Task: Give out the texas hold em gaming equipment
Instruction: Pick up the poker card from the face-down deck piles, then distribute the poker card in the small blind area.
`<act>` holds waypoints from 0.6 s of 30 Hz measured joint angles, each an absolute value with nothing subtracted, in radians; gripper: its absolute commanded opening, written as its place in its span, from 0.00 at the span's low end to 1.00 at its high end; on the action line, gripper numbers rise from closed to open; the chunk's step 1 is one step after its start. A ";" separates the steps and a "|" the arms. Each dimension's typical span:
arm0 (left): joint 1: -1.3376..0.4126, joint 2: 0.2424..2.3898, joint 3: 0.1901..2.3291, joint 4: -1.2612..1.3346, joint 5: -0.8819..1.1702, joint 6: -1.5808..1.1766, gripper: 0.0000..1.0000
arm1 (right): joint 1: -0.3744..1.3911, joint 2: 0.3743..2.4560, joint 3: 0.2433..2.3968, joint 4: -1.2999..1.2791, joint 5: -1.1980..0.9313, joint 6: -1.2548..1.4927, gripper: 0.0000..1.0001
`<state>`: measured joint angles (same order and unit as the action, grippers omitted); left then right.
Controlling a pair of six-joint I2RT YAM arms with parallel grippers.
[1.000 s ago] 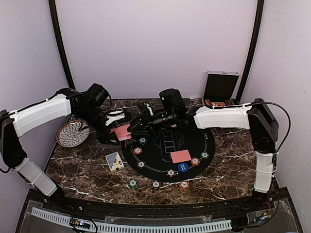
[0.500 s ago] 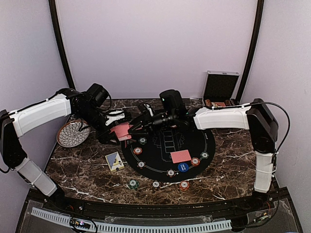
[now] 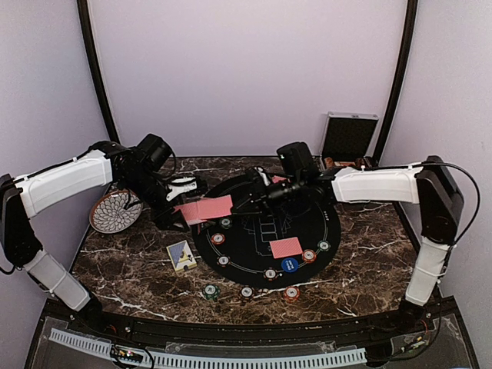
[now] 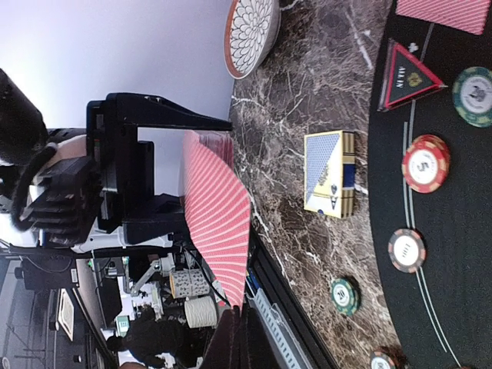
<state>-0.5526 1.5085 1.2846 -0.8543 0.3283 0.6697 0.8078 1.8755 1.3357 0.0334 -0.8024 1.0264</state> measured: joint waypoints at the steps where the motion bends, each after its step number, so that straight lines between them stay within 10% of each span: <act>1: -0.553 1.508 1.284 -0.854 0.328 0.670 0.00 | 0.793 1.845 1.312 0.015 -0.802 1.017 0.00; 18: -0.553 1.506 1.277 -0.855 0.325 0.673 0.00 | 0.572 1.486 0.862 -0.319 -0.721 0.818 0.00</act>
<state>-0.5526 1.5063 1.2766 -0.8547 0.3252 0.6735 0.5720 1.4864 0.8616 -0.3187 -0.7208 0.8177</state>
